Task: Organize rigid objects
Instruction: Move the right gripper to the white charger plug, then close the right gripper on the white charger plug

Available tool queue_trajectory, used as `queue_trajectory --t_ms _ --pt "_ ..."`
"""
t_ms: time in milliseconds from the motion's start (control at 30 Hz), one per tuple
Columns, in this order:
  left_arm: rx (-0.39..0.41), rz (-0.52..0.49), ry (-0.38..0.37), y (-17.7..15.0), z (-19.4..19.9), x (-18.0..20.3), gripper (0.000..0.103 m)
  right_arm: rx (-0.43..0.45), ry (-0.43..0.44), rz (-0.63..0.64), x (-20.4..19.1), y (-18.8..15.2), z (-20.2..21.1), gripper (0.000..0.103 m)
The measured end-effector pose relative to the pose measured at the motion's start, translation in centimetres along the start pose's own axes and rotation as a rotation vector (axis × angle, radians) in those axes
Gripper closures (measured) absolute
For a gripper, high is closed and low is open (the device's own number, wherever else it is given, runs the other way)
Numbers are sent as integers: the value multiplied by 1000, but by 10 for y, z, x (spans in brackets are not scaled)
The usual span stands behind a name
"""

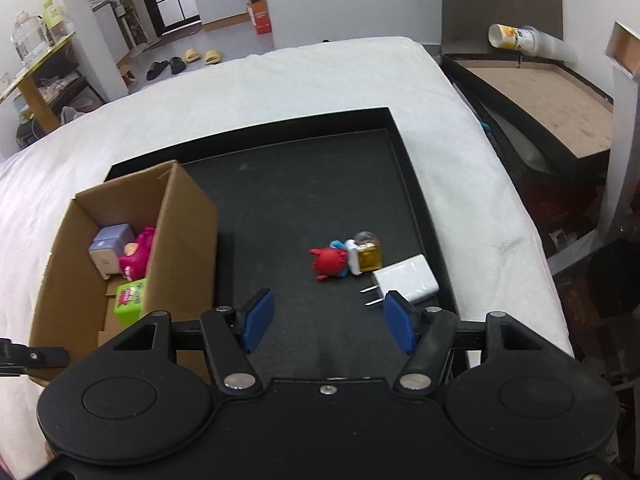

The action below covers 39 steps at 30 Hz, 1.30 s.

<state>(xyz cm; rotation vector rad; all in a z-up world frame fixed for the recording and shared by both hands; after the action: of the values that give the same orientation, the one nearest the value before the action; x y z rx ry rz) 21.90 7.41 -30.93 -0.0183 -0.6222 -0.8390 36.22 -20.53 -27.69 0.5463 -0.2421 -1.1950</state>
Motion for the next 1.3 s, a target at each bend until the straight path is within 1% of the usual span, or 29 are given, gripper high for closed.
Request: queue_trajectory --t_ms 200,433,500,567,633,700,767,900,1067,1233,1300 --pt "-2 -6 5 1 -2 1 73 -19 -20 -11 15 -4 -13 42" --pt "-2 -6 1 1 -2 0 73 -37 -32 -47 27 2 -35 42" --pt "-4 -3 2 1 -2 0 73 -42 -37 -17 26 4 -42 42" --pt "-4 -8 7 1 -3 1 73 -62 -8 11 26 5 -49 41" --pt "-3 -10 7 0 -2 2 73 -59 8 63 26 7 -54 39" --pt "-3 -6 6 1 -2 2 73 -59 8 118 27 8 -57 34" --pt "-6 0 6 1 -3 1 73 -72 10 148 28 7 -61 33" --pt "-7 -2 9 1 -3 2 73 -95 50 198 28 2 -64 30" --pt "-9 -3 14 2 -5 1 73 -105 8 255 30 -1 -75 30" --pt "-10 -2 18 2 -6 2 72 -119 7 288 28 -1 -84 29" --pt "-12 -2 22 2 -8 2 72 -137 5 301 27 -4 -90 28"
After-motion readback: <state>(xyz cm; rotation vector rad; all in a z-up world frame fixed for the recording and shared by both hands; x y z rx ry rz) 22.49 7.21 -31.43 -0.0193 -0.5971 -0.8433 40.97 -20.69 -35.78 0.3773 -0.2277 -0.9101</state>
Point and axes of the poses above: each gripper's, at about its wrist camera, not at the fingertips, and z roughly against the way its jaws point, x to its right, y to its top, the point moved 10 cm from there along -z, roughly the way its jaws point, and after that the axes turned 2 degrees about -y, right-handed, at the moved point
